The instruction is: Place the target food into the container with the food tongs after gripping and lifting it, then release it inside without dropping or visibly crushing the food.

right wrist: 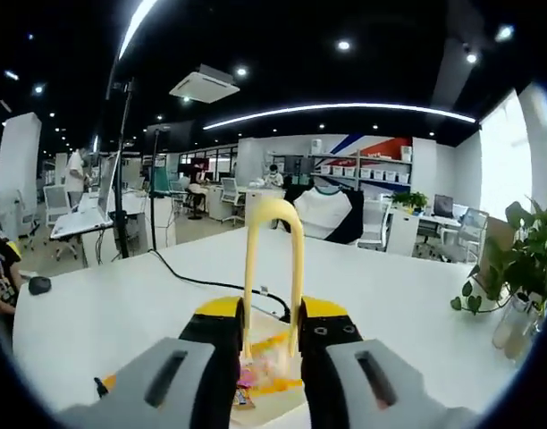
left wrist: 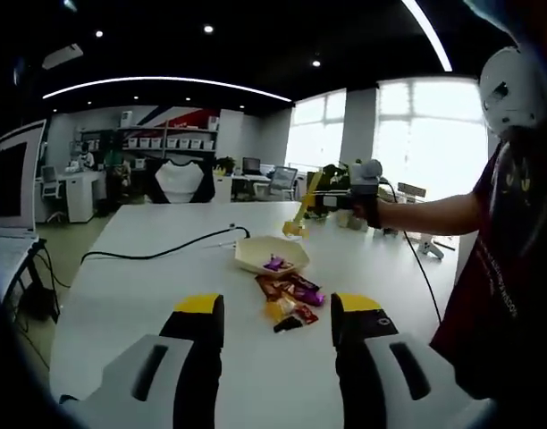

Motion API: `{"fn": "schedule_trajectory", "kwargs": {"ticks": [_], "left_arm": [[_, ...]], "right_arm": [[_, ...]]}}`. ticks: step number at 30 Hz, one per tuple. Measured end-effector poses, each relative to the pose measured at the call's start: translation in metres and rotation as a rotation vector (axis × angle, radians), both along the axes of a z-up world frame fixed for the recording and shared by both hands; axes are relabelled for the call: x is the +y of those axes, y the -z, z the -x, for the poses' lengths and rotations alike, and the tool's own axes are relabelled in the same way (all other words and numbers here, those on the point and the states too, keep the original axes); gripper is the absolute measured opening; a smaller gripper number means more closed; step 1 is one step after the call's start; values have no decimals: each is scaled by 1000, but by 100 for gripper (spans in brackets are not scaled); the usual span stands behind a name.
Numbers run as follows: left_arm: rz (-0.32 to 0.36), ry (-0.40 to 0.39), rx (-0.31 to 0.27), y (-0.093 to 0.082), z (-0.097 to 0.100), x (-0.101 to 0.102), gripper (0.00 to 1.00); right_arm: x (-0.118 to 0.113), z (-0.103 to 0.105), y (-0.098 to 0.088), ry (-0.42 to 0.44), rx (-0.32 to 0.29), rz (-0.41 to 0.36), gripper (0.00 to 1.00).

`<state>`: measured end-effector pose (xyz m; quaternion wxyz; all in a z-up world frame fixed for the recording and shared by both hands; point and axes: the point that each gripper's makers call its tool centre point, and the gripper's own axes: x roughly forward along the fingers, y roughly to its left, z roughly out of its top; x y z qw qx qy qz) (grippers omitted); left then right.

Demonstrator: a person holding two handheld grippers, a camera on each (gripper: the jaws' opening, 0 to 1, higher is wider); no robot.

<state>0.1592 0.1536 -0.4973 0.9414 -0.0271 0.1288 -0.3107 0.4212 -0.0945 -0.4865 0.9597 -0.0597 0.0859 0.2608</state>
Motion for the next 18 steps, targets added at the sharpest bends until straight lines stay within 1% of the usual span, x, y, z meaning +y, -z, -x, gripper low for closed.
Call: {"fn": "schedule_trajectory", "kwargs": {"ticks": [2,4,6,10,14,16,18], "left_arm": [[4,3,-3,-1,1,-1,51],[4,5,-5,-2,1,-2,51],[0,4,-8,-2,1,-2,51],[1,2,-17,-4,2,-3,51],[-11,8,-15,-1,5,-8,51],[-15,6,-12,1,5,-10,51],[-15,5,-12,1,5,-11,51]], "right_arm": [[-1,1,-2,1,8,-12,20],[-2,6,-9,0,9,-35,20],[-1,13,-14,-10,14,-58,20],[2,32,-19,-36,26,-67,20],[5,49,-18,-38,56,-91,21],[6,57,-12,-32,88,-128,21],[4,62,-6,-4,103,-141,21]]}}
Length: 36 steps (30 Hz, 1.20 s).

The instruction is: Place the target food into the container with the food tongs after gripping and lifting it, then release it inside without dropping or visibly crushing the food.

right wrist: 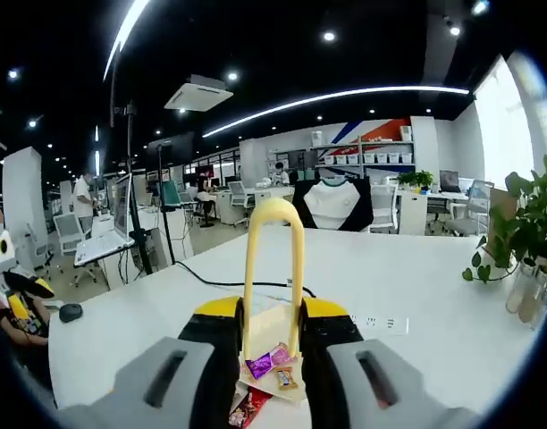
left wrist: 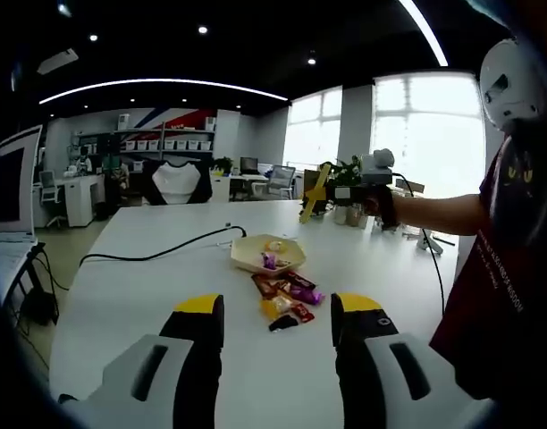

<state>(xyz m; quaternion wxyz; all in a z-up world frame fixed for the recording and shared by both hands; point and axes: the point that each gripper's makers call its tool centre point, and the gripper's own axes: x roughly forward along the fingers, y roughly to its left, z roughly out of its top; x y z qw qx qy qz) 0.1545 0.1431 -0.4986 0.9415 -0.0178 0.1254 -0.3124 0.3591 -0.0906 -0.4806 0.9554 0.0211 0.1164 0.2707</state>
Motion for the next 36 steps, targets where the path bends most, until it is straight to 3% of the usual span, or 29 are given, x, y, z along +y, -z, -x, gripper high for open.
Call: {"fn": "schedule_trajectory", "kwargs": {"ticks": [6,11,19,22,36], "left_arm": [[-12,6,1,2,0,-3,51],[-8,11,4,3,-1,-7,51],[-15,13,11,6,-1,-8,50],[-6,20,11,5,0,-9,51],[-37,33,14,8,0,-12,51]], "right_arm": [[8,21,11,5,10,-31,21],[21,32,24,-6,1,18,21],[38,49,52,-25,54,18,21],[39,53,61,-11,100,-36,21],[55,64,99,-17,110,68,20]]}}
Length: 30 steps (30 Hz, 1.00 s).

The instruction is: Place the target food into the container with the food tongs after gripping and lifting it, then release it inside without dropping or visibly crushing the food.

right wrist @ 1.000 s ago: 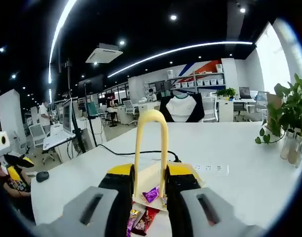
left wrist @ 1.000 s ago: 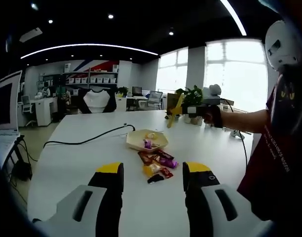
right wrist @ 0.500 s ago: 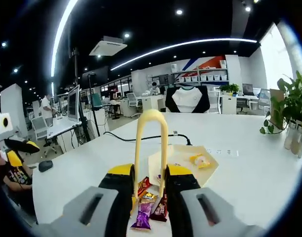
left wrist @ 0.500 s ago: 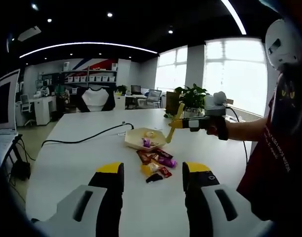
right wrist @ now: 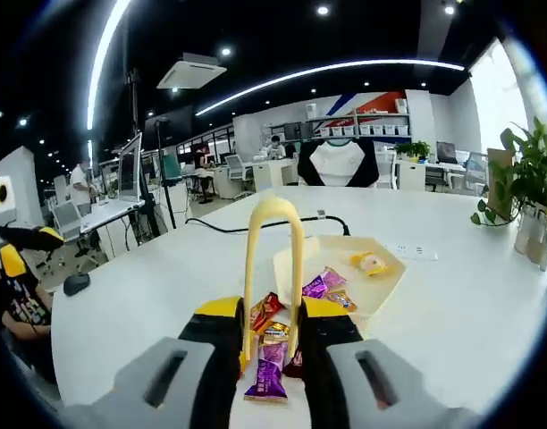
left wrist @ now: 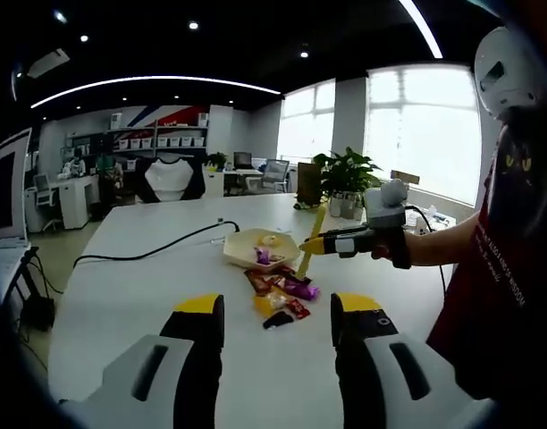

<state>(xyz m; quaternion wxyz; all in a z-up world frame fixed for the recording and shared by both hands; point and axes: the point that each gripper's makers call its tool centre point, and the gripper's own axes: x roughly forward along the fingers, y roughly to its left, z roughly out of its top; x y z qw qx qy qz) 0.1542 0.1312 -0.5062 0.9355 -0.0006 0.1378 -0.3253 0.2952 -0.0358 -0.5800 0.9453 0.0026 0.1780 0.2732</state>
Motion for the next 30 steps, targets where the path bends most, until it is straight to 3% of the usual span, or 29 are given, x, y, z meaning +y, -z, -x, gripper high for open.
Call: {"fn": "schedule_trajectory", "kwargs": {"ticks": [10,13,15,16,17,18,20,30], "left_arm": [[-10,-10,2,-1,3,6,51],[-9,-12,2,-1,3,6,51],[-7,-13,2,-1,4,5,51],[-7,-13,2,-1,4,5,51],[-7,-14,2,0,4,5,51],[-7,-15,2,0,4,5,51],[-6,-16,3,0,5,5,51],[-4,-19,10,1,5,5,50]], "right_arm": [[-1,2,19,-4,-1,48,21],[3,8,25,-42,-30,90,21],[6,13,34,-63,-17,138,20],[7,14,37,-67,-21,151,20],[8,14,33,-66,-70,152,20],[8,17,36,-70,-34,149,19],[6,15,35,-62,-19,138,19],[9,18,35,-97,3,157,16]]}}
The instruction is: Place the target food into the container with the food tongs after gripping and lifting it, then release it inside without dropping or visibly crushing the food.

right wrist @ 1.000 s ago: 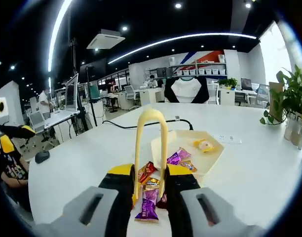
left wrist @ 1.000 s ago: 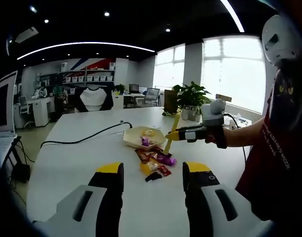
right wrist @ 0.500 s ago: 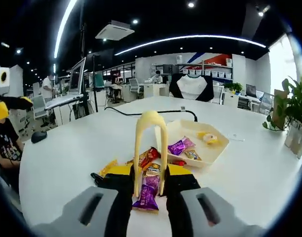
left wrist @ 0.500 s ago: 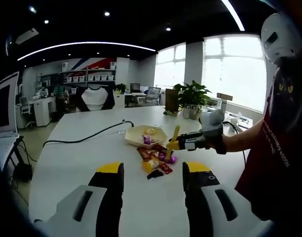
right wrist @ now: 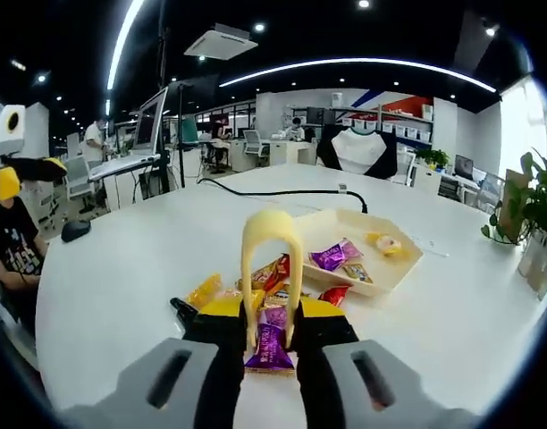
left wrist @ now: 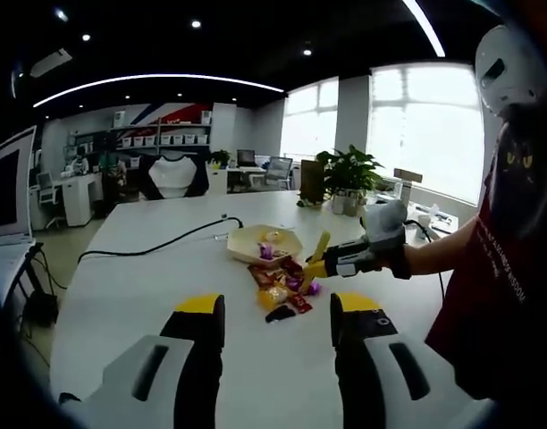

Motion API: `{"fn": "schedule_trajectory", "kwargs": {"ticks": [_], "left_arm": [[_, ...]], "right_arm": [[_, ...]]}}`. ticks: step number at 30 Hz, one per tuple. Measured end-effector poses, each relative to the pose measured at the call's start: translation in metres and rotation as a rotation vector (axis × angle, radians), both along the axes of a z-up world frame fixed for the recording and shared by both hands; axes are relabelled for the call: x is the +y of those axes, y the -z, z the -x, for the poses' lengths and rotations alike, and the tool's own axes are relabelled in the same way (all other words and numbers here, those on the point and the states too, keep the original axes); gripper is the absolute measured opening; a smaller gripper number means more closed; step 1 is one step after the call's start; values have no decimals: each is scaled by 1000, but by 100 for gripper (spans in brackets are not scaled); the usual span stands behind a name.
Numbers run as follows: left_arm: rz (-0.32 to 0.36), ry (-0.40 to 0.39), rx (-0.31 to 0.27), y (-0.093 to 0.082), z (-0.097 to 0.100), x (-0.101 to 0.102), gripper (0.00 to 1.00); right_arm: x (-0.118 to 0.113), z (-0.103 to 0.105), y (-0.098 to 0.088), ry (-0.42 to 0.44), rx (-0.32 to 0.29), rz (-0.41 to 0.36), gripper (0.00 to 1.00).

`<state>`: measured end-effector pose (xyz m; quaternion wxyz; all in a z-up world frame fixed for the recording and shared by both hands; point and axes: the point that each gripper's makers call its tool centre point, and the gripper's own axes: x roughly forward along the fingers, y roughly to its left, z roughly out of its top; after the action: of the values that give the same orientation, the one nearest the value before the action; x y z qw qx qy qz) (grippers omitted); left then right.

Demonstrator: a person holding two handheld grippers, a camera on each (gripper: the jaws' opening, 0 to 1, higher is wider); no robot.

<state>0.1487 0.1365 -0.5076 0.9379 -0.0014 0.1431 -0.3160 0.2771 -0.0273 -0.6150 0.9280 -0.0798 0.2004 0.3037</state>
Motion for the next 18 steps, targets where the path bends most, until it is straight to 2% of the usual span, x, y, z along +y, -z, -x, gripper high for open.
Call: {"fn": "schedule_trajectory", "kwargs": {"ticks": [3,9,15,18], "left_arm": [[2,-3,3,1,0,1,50],[8,-2,11,4,-2,0,50],[11,8,12,6,-5,-3,50],[15,13,12,7,-7,-4,50]], "right_arm": [[-1,1,-1,-6,-1,8,15],[-8,0,-15,2,-4,-24,15],[-16,-4,-38,19,-38,-56,15],[-22,-7,-41,23,-63,-34,15]]}}
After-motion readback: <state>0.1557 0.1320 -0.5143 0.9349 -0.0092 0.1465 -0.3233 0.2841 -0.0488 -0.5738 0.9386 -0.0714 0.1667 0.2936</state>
